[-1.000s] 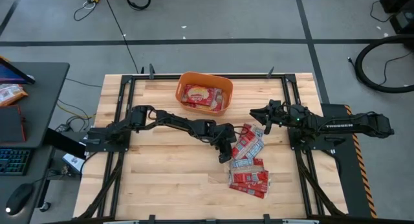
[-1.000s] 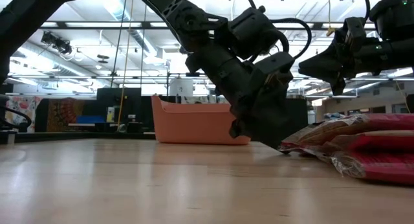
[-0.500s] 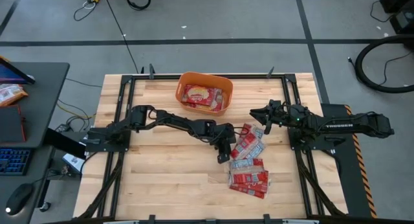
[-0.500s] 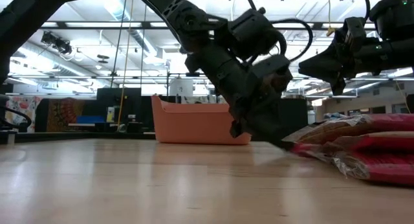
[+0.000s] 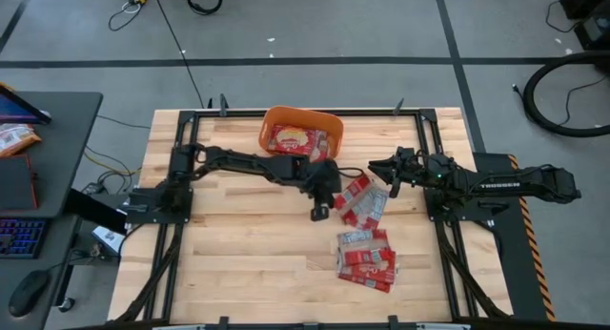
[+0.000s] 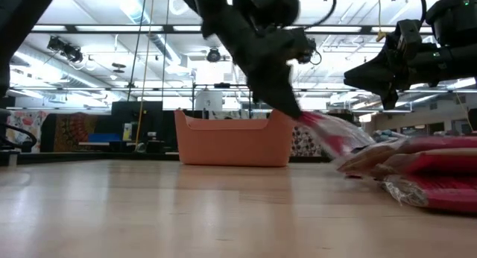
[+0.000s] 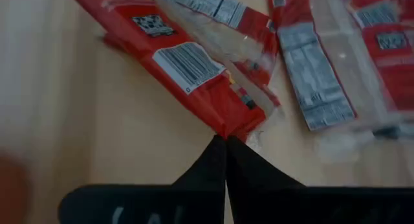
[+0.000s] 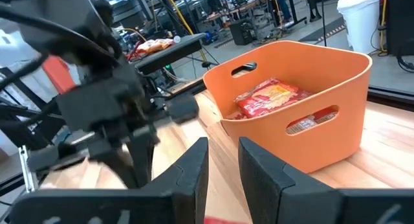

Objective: Sort popcorn bags into baskets
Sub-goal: Put the red popcorn bag into the orange bin

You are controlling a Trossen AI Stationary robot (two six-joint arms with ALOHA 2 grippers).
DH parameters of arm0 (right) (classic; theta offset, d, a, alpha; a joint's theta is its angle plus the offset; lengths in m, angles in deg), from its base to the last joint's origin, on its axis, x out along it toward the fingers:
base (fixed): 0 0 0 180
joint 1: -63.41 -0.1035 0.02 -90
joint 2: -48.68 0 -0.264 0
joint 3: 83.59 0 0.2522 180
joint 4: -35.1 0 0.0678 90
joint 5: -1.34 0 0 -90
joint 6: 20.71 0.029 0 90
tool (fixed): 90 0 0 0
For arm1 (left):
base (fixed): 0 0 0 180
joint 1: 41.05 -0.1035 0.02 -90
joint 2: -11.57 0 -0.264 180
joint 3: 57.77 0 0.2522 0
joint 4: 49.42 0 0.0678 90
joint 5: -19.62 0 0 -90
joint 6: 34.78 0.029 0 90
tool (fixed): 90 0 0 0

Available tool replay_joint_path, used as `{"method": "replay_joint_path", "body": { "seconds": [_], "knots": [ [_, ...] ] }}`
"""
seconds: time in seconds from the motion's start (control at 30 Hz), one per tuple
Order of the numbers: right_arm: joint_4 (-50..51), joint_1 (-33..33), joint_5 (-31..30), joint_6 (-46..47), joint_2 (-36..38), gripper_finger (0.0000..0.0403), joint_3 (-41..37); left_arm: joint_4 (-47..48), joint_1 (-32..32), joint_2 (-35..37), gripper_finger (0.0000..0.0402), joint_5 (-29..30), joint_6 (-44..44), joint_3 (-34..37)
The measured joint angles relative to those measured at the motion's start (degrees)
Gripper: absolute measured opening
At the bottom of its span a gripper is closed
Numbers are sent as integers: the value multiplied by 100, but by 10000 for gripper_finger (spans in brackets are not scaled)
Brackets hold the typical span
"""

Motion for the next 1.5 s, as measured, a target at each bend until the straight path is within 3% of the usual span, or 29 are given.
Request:
{"method": "replay_joint_path", "body": {
  "seconds": [0.5, 0.83, 1.5],
  "knots": [
    [1, 0, -2, 0, 2, 90, 0, 1889, 78, 1278, 1, 762, 126, -2],
    [3, 0, 0, -1, -4, 90, 0, 2093, 79, 1855, 1, 789, -267, -2],
    [2, -2, 0, 0, -2, 90, 0, 2657, -272, 2886, 1, 1977, -231, -4]
  ]
}}
